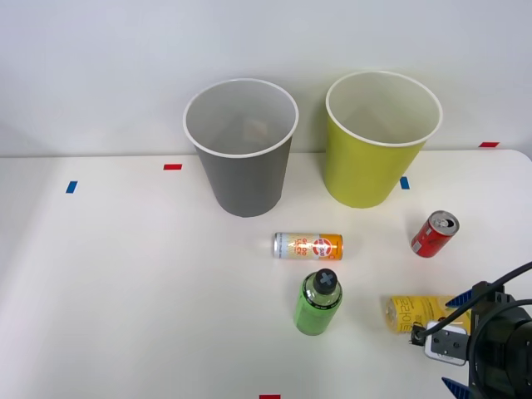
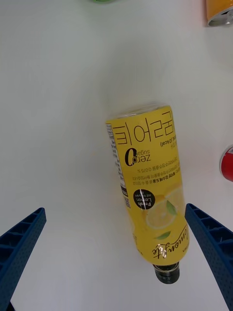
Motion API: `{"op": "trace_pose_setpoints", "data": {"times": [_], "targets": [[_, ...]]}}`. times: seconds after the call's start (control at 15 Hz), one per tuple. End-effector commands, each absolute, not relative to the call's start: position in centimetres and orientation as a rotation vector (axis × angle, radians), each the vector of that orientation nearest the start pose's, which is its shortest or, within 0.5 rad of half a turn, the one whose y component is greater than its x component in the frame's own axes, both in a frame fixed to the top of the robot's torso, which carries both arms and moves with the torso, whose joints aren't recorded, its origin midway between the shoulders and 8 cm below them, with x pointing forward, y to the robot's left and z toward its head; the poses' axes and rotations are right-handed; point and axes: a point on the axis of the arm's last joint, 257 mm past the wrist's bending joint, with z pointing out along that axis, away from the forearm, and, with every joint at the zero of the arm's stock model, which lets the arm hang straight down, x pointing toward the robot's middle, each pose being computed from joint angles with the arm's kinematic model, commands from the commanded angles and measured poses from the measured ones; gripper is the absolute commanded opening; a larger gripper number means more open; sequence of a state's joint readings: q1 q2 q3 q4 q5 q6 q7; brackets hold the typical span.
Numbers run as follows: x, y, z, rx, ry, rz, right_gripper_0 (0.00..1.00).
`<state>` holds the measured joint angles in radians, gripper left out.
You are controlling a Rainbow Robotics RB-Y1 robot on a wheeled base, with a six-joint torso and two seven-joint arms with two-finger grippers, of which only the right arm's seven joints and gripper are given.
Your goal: Put cans in the gray bin, plastic bottles in the light green bin
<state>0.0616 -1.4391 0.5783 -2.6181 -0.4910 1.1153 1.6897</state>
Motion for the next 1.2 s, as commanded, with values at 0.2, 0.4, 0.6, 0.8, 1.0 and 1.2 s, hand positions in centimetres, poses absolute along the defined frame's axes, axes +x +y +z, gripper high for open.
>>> {"op": "trace_pose_setpoints", "data": {"times": [0.2,0.4,0.6,0.8,1.0,1.2], "targets": [[28.6,-23.8,-26.5,-1.722,2.048,-0.268,1.00],[30.4,-24.2,-26.9,-1.724,2.052,-0.271,1.00],[30.4,-24.8,-27.1,-1.734,2.073,-0.289,1.00],[30.4,-24.6,-27.4,-1.744,2.122,-0.264,1.00],[31.4,-24.4,-28.5,-1.725,2.141,-0.264,1.00],[32.0,-24.5,-28.7,-1.740,2.139,-0.296,1.00]]}}
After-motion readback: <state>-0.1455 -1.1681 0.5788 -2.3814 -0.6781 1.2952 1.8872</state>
